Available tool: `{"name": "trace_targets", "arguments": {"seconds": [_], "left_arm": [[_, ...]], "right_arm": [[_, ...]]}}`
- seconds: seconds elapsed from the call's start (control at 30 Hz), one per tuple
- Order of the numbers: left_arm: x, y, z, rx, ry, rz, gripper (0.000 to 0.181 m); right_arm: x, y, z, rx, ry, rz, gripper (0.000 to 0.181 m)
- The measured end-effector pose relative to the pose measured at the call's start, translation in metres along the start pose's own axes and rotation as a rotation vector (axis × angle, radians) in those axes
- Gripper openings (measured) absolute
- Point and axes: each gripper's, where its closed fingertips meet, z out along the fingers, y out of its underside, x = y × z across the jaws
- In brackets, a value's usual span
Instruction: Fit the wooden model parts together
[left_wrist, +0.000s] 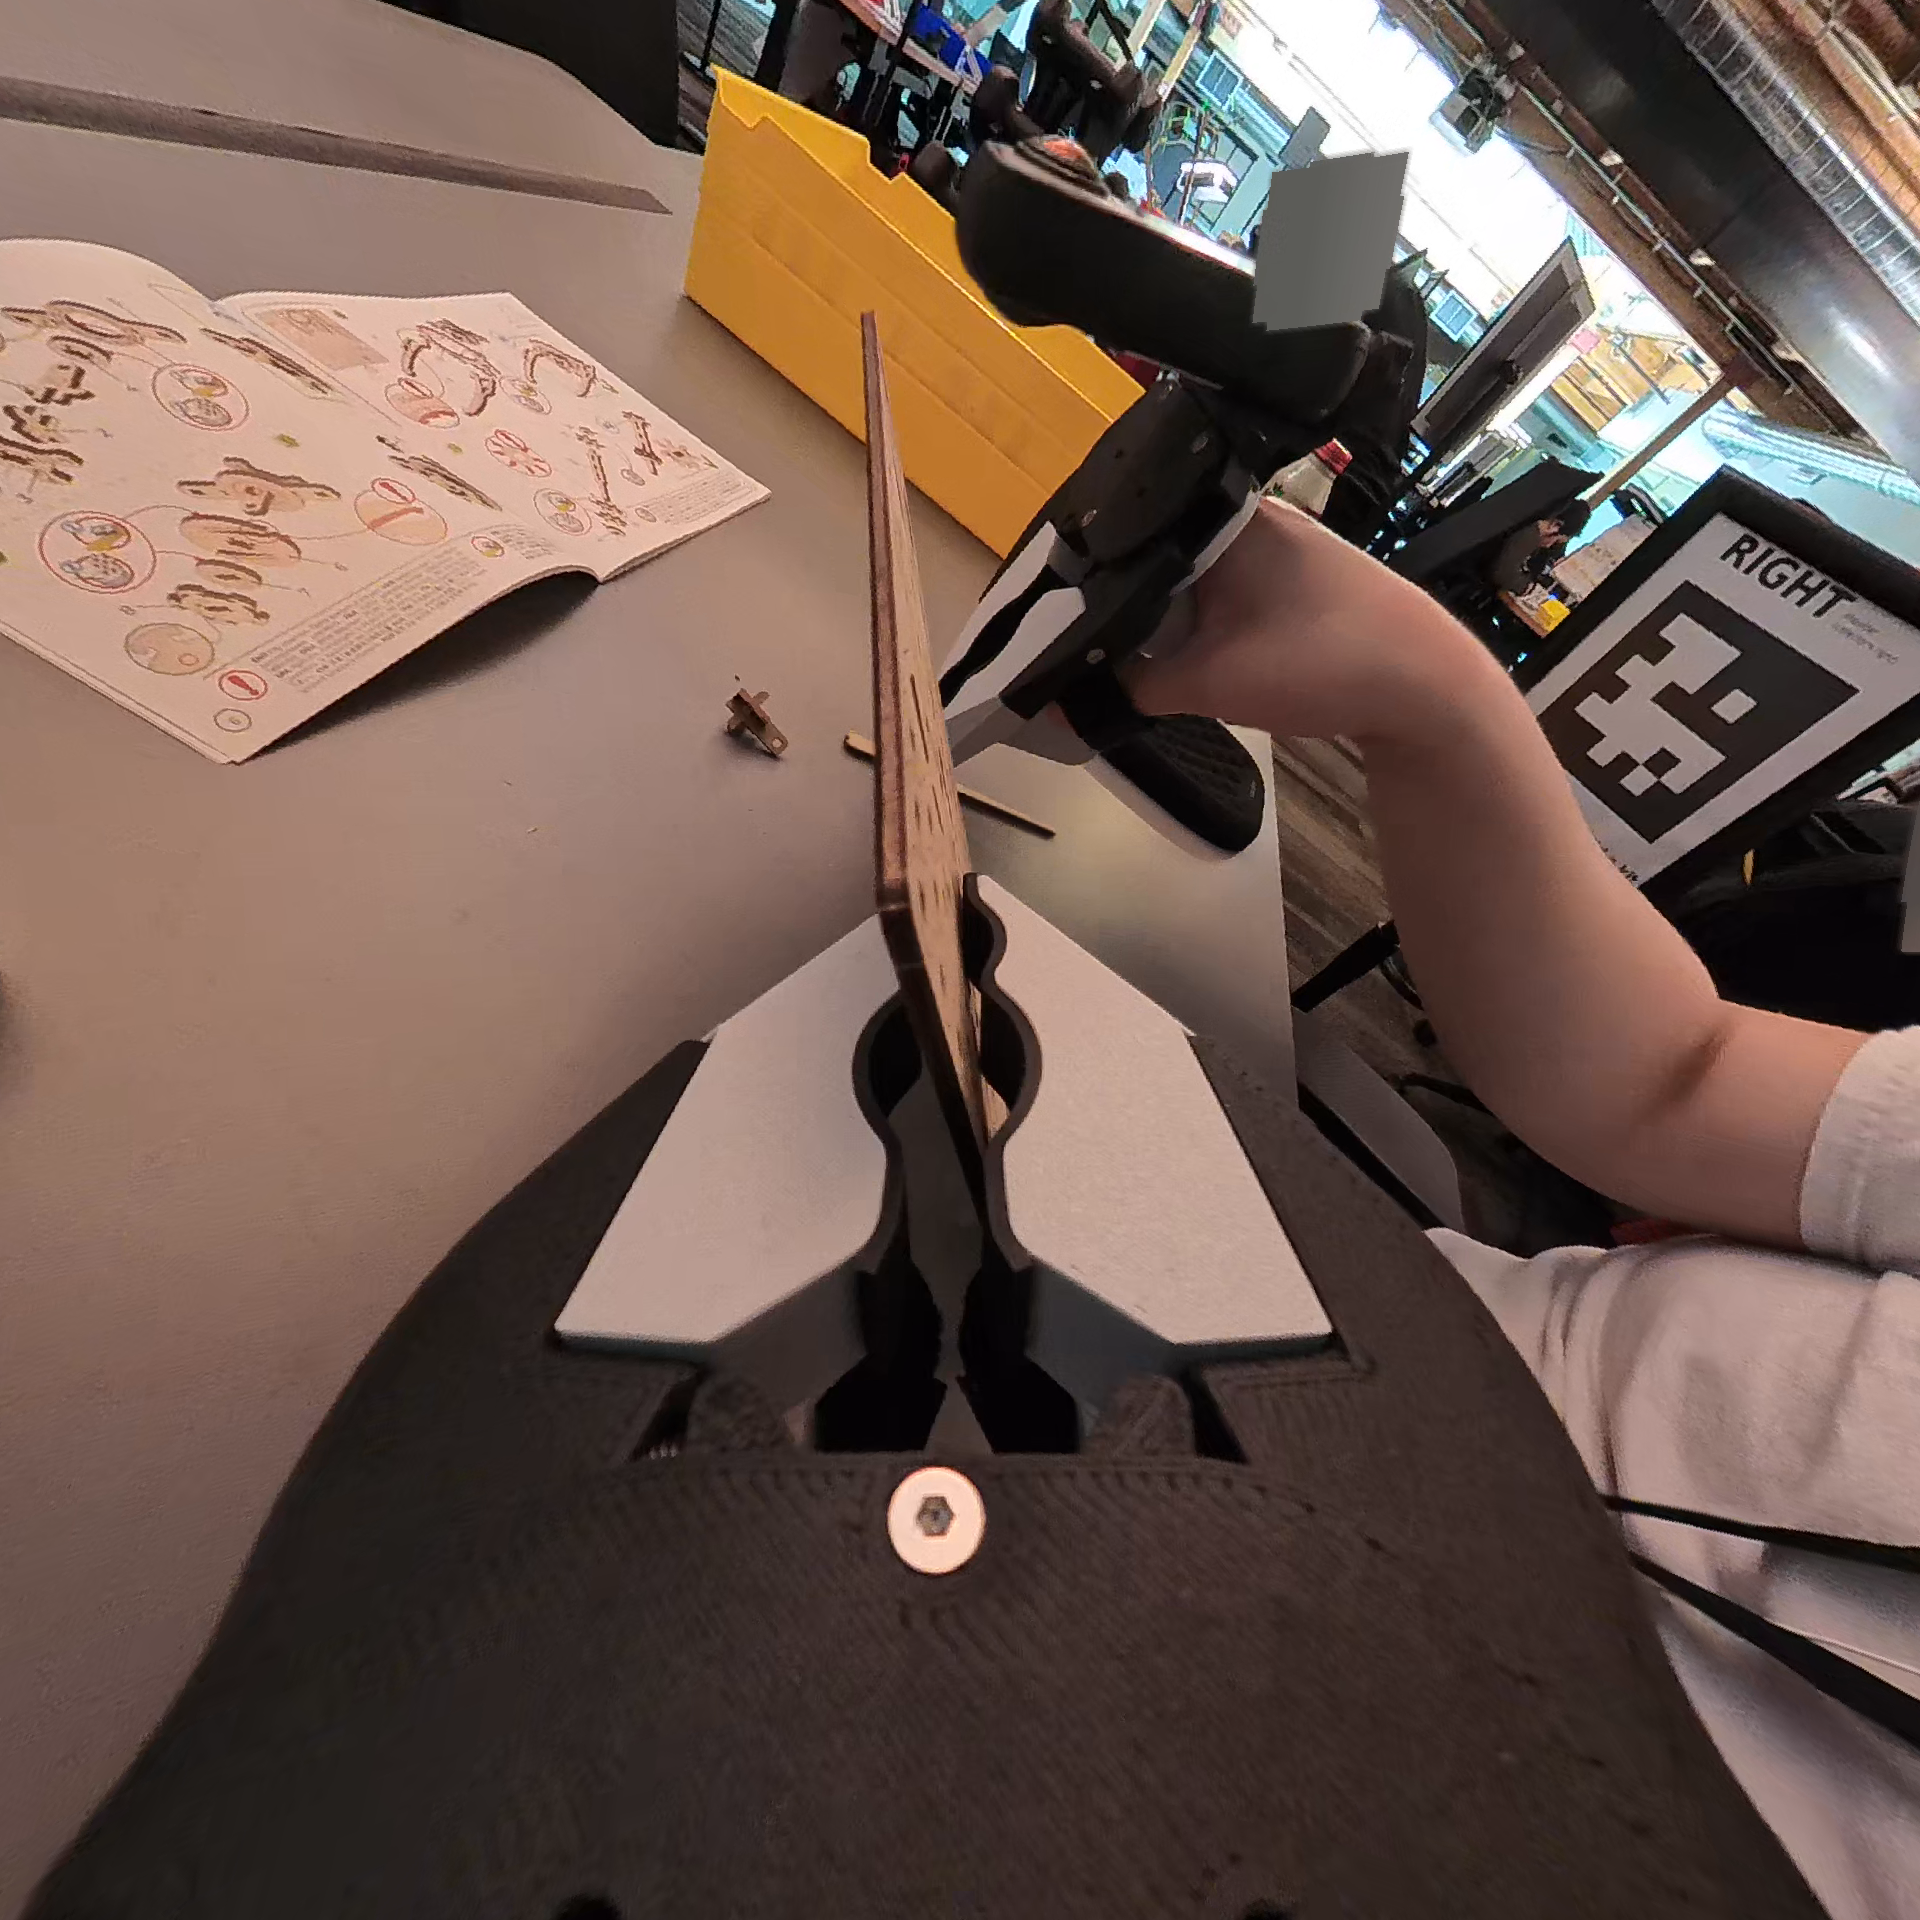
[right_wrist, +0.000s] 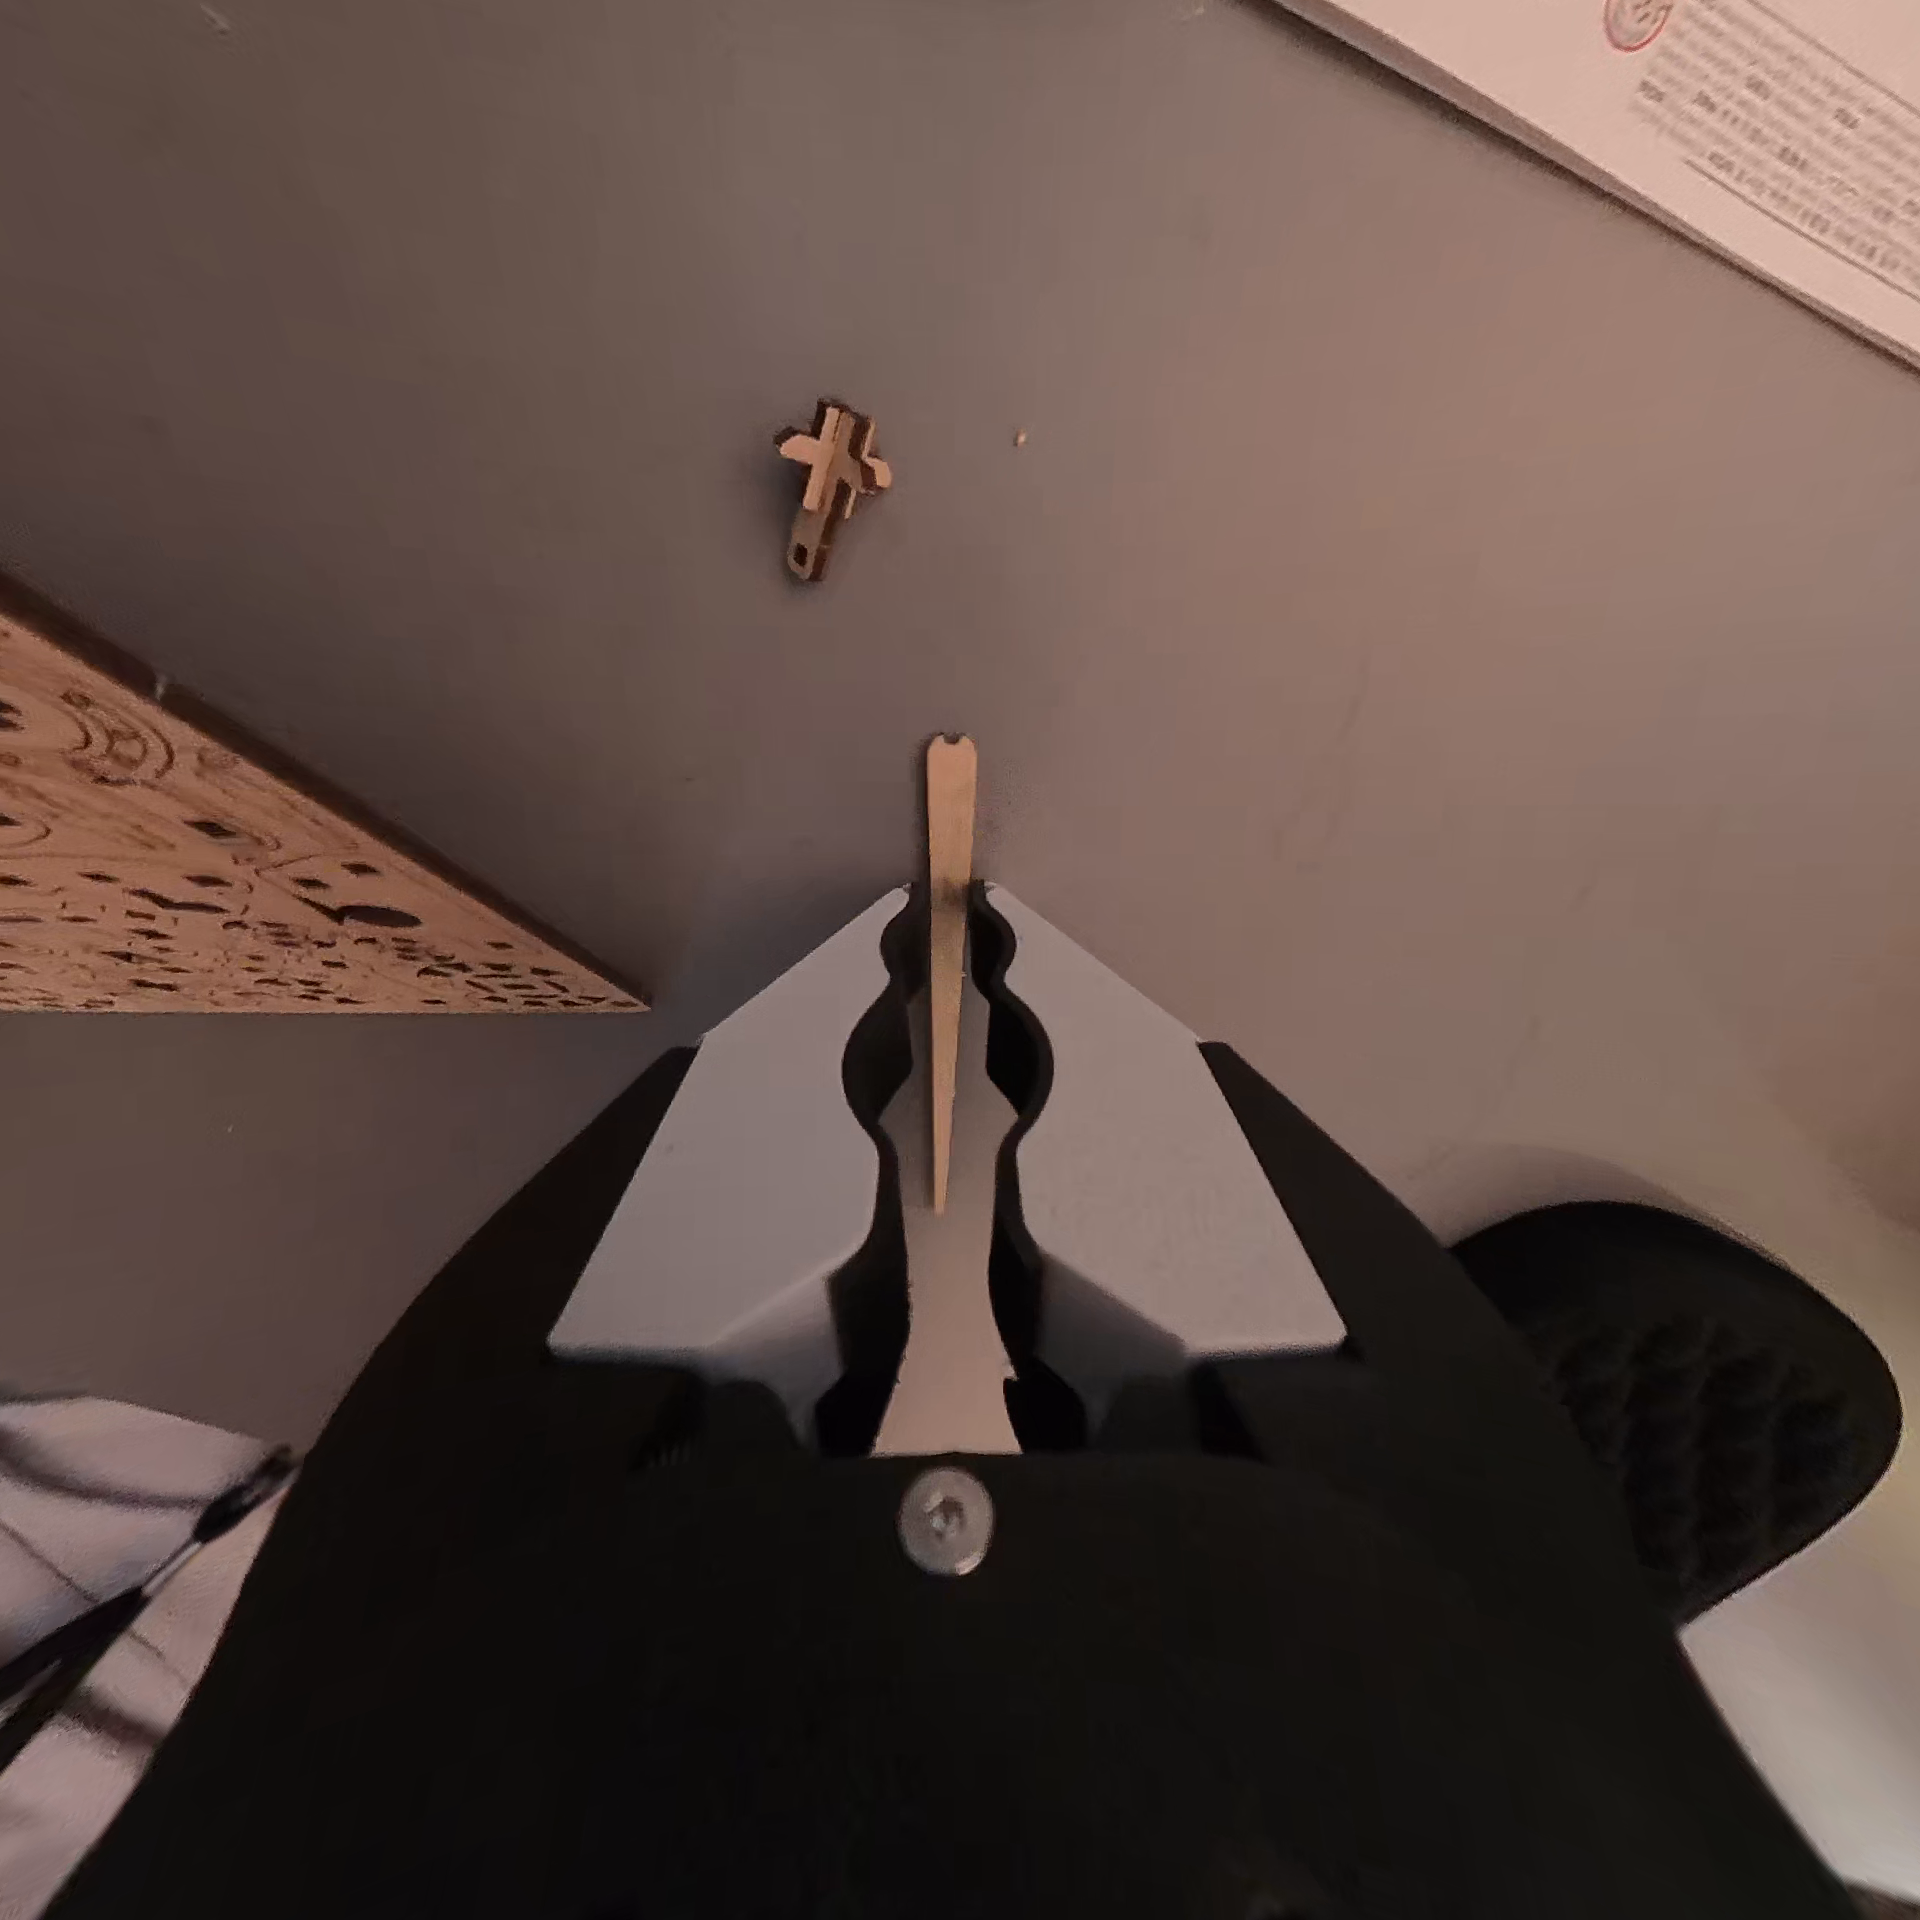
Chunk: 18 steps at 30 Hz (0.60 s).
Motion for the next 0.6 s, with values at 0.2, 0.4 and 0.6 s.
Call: {"name": "trace_targets", "arguments": {"seconds": [0.2,0.4,0.6], "left_arm": [[-0.006,-0.005,-0.005,0.030,0.003,-0.046,0.001],[-0.014,-0.004,-0.006,0.044,0.012,-0.126,0.001],[-0.007,-0.006,-0.003,0.066,0.101,-0.168,0.003]], "right_arm": [[-0.016,-0.013,-0.018,0.271,-0.233,-0.035,0.006],[-0.074,-0.029,-0.096,0.732,-0.563,-0.309,0.006],[-0.130,-0.042,-0.104,0.798,-0.356,-0.550,0.006]]}}
